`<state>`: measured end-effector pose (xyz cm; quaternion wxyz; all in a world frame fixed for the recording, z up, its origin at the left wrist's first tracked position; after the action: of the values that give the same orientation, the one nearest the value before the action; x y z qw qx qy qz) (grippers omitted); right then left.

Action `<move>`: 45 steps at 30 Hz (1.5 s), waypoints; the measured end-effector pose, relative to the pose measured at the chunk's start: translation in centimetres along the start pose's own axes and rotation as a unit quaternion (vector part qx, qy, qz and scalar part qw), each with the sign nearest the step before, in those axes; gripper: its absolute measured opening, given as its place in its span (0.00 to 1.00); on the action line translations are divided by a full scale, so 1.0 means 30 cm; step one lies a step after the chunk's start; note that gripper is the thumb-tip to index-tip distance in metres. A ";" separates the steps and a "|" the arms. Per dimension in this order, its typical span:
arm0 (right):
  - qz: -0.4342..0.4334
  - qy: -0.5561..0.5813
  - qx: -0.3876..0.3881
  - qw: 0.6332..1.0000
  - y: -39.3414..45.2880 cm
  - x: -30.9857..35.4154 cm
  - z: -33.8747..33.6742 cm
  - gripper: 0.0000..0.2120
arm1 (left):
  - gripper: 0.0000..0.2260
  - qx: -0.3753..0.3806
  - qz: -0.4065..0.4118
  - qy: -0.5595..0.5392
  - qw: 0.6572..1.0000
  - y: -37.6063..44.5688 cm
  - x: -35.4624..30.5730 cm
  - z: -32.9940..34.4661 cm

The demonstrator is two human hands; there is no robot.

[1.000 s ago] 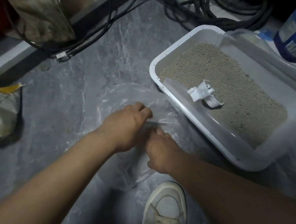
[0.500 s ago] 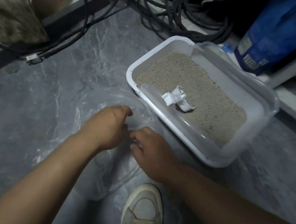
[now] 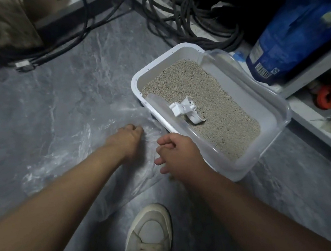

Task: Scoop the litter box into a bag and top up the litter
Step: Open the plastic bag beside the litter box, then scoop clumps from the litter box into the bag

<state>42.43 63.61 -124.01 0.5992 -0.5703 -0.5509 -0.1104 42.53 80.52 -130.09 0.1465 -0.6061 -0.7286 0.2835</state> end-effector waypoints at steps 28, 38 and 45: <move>0.224 -0.236 0.061 0.944 0.217 0.236 -0.290 0.17 | 0.23 -0.021 -0.123 -0.603 0.788 -0.042 -0.154 -0.151; 0.256 -0.323 0.059 0.909 0.055 0.177 -0.635 0.11 | 0.34 -0.067 -0.111 -0.602 0.788 -0.060 -0.205 -0.146; 0.143 -0.446 0.019 0.883 -0.006 0.252 -0.737 0.07 | 0.28 -0.090 -0.105 -0.585 0.799 -0.036 -0.245 -0.124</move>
<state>56.89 49.50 -112.29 0.3099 -0.6209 -0.6742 0.2529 45.38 74.19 -125.55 -0.3334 -0.2550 -0.7574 0.5002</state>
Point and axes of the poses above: each hand's wrist, its own y-axis towards the middle knuckle, its own z-axis out of the palm, x = y × z, the point moved 4 cm from there along y, towards the middle knuckle
